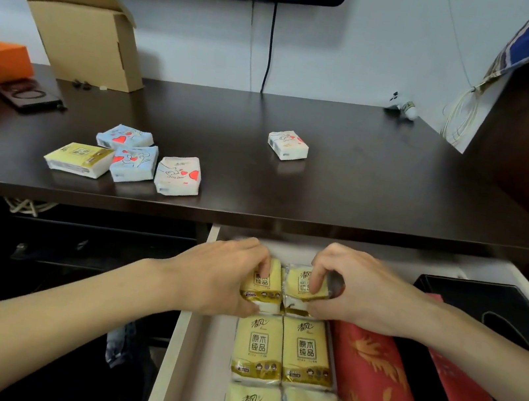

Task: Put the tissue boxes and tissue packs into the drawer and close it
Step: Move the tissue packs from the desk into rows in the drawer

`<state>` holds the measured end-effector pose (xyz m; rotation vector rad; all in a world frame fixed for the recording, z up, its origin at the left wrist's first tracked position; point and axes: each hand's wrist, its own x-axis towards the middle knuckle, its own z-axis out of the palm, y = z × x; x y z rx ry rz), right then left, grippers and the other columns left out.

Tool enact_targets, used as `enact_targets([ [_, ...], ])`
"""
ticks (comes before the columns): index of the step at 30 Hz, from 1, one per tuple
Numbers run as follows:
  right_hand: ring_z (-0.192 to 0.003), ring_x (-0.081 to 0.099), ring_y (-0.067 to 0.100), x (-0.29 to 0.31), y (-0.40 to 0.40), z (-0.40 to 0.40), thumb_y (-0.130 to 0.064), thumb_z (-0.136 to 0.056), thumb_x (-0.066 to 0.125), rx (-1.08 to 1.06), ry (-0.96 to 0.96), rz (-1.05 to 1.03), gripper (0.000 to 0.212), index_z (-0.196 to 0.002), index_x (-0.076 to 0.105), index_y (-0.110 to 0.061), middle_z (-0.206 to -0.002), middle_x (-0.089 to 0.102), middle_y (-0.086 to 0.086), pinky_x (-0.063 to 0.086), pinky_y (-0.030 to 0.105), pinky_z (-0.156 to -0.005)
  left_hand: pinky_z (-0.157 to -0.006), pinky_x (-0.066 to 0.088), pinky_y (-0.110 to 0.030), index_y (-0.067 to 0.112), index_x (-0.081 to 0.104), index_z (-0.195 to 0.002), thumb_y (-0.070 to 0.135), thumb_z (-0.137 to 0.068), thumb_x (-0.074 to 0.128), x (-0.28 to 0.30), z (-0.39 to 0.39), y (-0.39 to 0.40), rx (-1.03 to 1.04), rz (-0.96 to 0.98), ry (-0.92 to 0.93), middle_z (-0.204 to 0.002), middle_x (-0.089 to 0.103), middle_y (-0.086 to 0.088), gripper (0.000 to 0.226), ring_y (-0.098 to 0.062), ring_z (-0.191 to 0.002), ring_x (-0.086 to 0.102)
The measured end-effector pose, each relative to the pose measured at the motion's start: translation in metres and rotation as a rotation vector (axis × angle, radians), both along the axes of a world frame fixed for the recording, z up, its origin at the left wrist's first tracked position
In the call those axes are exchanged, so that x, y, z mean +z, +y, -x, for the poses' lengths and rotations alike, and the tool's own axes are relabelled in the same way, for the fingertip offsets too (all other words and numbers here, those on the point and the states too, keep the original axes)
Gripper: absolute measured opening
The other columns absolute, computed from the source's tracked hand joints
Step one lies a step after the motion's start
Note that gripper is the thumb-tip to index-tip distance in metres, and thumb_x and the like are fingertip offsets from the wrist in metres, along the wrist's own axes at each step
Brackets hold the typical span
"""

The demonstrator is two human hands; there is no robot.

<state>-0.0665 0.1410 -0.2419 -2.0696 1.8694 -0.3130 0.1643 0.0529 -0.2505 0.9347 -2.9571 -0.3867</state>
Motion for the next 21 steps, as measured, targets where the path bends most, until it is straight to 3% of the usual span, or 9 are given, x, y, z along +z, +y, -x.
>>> enact_targets([
  [4, -0.098, 0.056, 0.005, 0.000, 0.000, -0.004, -0.049, -0.076, 0.079, -0.029, 0.026, -0.029, 0.018, -0.082, 0.065, -0.038, -0.112, 0.055, -0.021, 0.049, 0.037, -0.088, -0.061, 0.035, -0.018, 0.033, 0.048, -0.105, 0.049, -0.076, 0.074, -0.004, 0.001, -0.004, 0.004, -0.021, 0.012, -0.106, 0.050, 0.015, 0.042, -0.007, -0.086, 0.052],
  [9, -0.106, 0.052, 0.006, 0.000, 0.000, -0.010, -0.045, -0.079, 0.075, -0.021, 0.174, -0.070, 0.012, -0.079, 0.063, -0.044, -0.120, 0.054, -0.024, 0.036, 0.033, -0.081, -0.064, 0.037, -0.022, 0.033, 0.047, -0.106, 0.048, -0.076, 0.075, -0.007, 0.003, -0.006, -0.015, -0.007, 0.029, -0.108, 0.048, 0.014, 0.043, -0.006, -0.088, 0.050],
  [13, -0.116, 0.049, 0.008, 0.002, 0.001, -0.009, -0.056, -0.079, 0.075, -0.007, 0.160, -0.079, 0.018, -0.088, 0.065, -0.044, -0.128, 0.052, -0.021, 0.037, 0.035, -0.085, -0.070, 0.043, -0.022, 0.034, 0.047, -0.107, 0.051, -0.076, 0.076, -0.008, 0.003, -0.005, -0.041, 0.016, 0.034, -0.115, 0.046, 0.014, 0.046, -0.006, -0.096, 0.048],
  [16, -0.115, 0.052, 0.008, 0.001, 0.004, -0.009, -0.058, -0.080, 0.073, -0.012, 0.091, 0.000, 0.020, -0.087, 0.066, -0.040, -0.126, 0.055, -0.020, 0.044, 0.038, -0.091, -0.065, 0.037, -0.017, 0.034, 0.048, -0.112, 0.058, -0.076, 0.073, -0.004, 0.002, -0.004, -0.044, 0.066, 0.013, -0.123, 0.045, 0.014, 0.051, -0.006, -0.104, 0.049],
  [21, -0.094, 0.067, 0.006, 0.003, 0.014, -0.013, -0.053, -0.084, 0.059, -0.107, -0.239, 0.336, 0.025, -0.077, 0.071, -0.032, -0.097, 0.071, -0.018, 0.054, 0.044, -0.083, -0.072, 0.047, -0.034, 0.038, 0.051, -0.111, 0.064, -0.083, 0.058, 0.030, -0.014, 0.001, 0.006, 0.163, 0.093, -0.107, 0.055, 0.022, 0.039, -0.003, -0.093, 0.055],
])
